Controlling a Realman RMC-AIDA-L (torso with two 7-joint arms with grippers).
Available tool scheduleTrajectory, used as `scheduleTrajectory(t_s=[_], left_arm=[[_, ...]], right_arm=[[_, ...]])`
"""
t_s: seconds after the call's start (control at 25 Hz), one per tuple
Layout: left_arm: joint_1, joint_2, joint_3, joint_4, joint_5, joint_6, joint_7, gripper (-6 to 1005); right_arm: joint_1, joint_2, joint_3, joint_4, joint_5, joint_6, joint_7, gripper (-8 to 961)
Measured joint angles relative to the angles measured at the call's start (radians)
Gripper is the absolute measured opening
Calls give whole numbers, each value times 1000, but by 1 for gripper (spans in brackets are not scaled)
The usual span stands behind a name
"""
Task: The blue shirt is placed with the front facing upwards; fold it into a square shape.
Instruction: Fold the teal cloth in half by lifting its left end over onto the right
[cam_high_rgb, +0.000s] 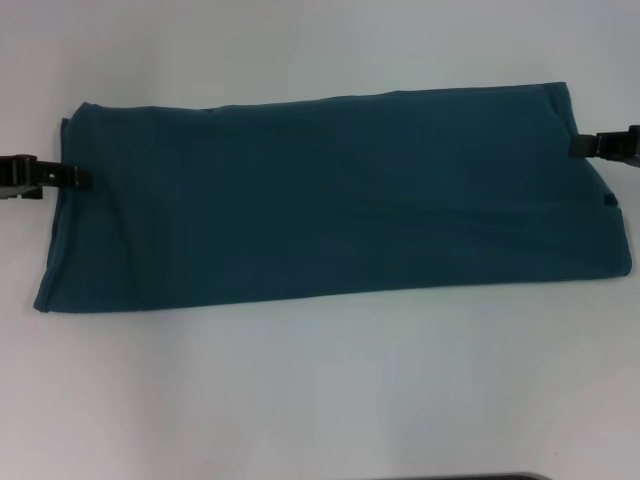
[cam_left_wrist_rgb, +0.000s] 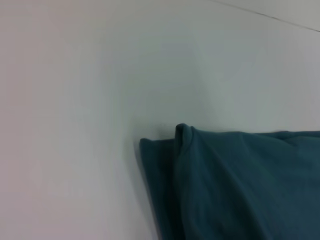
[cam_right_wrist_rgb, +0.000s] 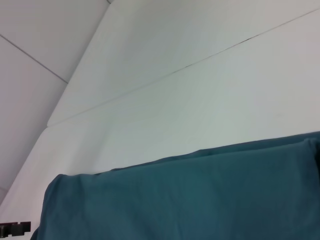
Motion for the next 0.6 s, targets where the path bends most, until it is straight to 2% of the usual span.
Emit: scheduleTrajectory(t_s=[0.28,0.6], left_arm=[[-7,-7,2,5,14,3,-13,854],[-24,-3,3,51,17,-11,-13,854]], right_arm=[[4,-1,-4,0,-1,-5,-1,5],[-2,-3,-2,0,-1,-7,-5,5]])
